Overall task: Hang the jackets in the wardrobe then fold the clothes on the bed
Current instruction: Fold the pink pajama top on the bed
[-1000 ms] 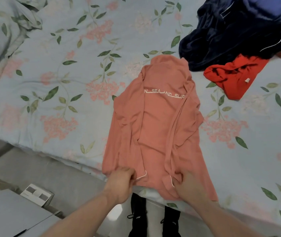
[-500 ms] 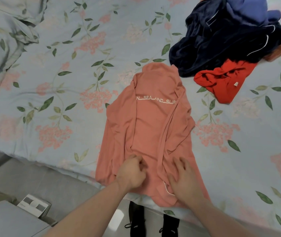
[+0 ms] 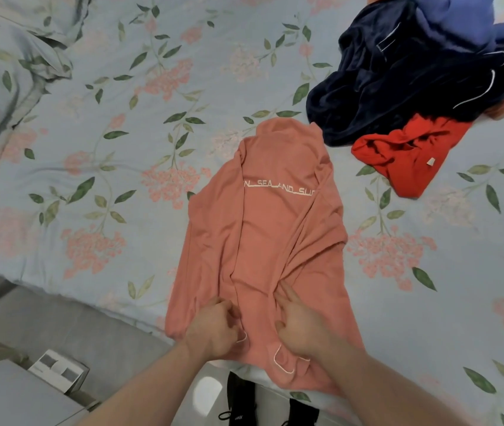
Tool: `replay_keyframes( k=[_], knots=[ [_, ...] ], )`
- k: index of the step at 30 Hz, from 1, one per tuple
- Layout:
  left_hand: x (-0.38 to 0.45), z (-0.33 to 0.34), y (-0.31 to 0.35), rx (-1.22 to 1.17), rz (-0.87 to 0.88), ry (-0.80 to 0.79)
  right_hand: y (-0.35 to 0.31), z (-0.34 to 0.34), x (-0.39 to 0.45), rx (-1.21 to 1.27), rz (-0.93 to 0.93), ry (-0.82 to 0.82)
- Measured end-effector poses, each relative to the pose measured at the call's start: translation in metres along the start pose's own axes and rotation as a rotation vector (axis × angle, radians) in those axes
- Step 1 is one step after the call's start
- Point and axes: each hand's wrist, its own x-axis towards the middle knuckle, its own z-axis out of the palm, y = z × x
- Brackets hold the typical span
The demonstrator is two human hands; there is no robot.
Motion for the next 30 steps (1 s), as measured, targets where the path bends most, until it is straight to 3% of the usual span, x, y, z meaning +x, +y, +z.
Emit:
replay_keyframes(
  k=[3, 7, 11, 15, 20, 25, 30],
  knots=[
    [0.000, -0.008, -0.005, 0.012, -0.010, -0.031, 0.005, -0.005, -0.004, -0.004, 0.011, -0.052],
    [0.009, -0.034, -0.004, 0.025, -0.011, -0.008, 0.008, -0.025, -0.002, 0.086, 0.067, 0.146],
    [0.040, -0.075, 0.006, 0.027, 0.002, 0.058, 0.004, -0.054, 0.002, 0.028, 0.055, 0.035],
    [0.087, -0.120, 0.022, -0.039, -0.002, 0.142, 0.005, -0.085, 0.024, 0.182, 0.174, 0.349],
    [0.154, -0.170, 0.036, -0.105, -0.019, 0.167, 0.002, -0.131, 0.064, 0.337, 0.259, 0.565],
    [0.208, -0.203, 0.052, -0.449, -0.102, 0.106, -0.010, -0.186, 0.103, 0.542, 0.412, 0.652],
    [0.247, -0.215, 0.075, -0.763, -0.126, 0.064, -0.012, -0.229, 0.145, 0.668, 0.505, 0.600]
  ],
)
